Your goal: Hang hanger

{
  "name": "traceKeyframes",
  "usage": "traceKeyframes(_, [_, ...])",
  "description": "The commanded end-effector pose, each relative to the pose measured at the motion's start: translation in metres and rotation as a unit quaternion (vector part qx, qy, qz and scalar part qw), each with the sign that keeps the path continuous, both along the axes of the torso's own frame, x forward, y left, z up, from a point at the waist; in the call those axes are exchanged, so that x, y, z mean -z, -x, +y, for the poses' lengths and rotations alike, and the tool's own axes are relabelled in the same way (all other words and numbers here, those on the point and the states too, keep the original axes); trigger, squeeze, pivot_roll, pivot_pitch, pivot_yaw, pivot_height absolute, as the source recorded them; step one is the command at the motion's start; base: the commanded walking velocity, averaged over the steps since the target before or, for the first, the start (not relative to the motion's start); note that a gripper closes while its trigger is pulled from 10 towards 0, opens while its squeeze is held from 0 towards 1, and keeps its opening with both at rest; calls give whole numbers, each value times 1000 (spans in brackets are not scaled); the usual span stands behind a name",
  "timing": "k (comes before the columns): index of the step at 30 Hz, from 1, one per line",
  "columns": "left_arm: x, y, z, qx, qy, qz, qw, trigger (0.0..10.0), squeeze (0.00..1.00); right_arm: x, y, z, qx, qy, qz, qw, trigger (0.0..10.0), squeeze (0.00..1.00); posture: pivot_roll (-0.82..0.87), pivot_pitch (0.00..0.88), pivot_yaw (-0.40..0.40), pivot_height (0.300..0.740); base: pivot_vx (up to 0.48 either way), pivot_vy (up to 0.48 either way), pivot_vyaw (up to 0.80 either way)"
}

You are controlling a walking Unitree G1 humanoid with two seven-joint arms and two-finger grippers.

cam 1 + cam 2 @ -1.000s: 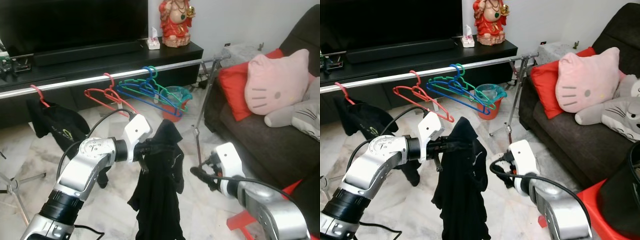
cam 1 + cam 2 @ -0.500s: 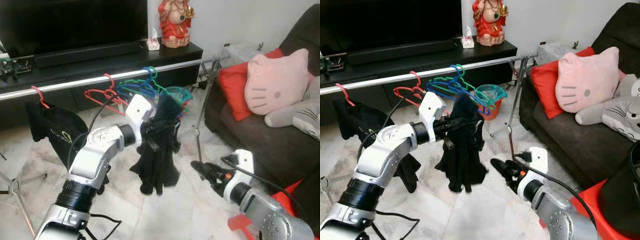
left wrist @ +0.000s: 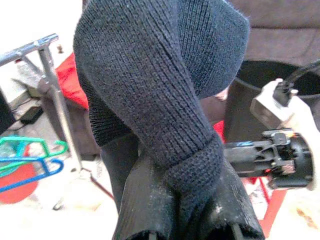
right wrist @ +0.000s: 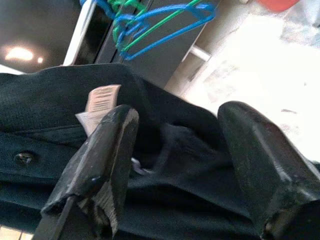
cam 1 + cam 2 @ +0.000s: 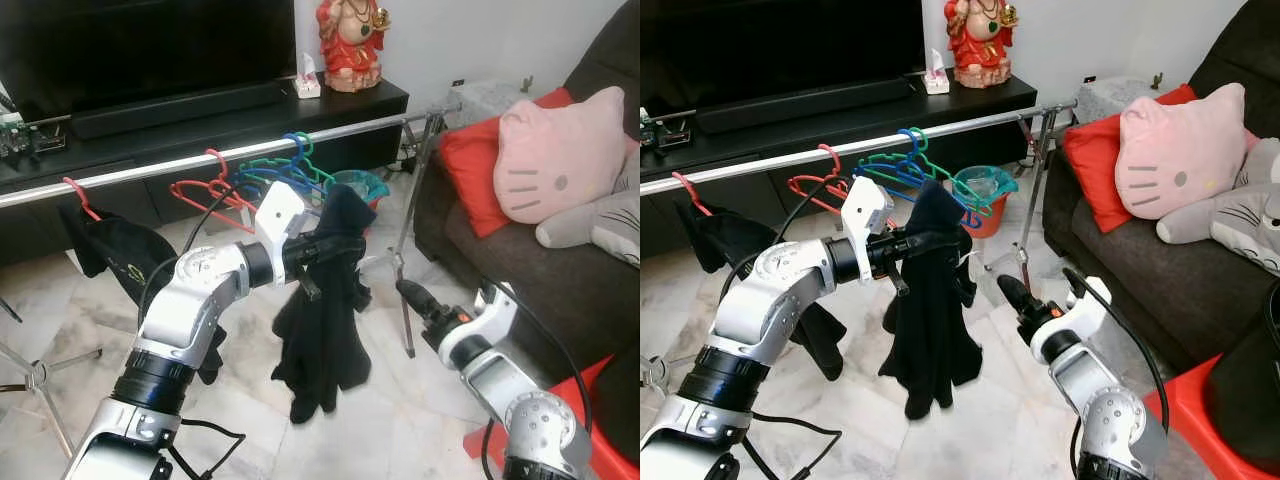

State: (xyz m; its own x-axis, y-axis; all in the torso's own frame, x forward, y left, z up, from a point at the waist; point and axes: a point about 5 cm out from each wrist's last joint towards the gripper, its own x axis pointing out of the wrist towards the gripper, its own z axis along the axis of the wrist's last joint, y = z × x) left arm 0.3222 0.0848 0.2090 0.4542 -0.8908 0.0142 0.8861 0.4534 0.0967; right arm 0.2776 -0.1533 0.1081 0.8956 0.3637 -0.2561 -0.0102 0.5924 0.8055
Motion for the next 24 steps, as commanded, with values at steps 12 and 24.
traceKeyframes(12, [-15,2,-1,33,5,-23,999,10000,0,-21,1,39,12,-79,31,996,10000,0,-58,0,28,740,0,0,0])
traceKeyframes(24, [-15,2,-1,33,5,-23,999,10000,0,-21,1,39,12,-79,31,996,10000,0,-58,0,28,740,0,0,0])
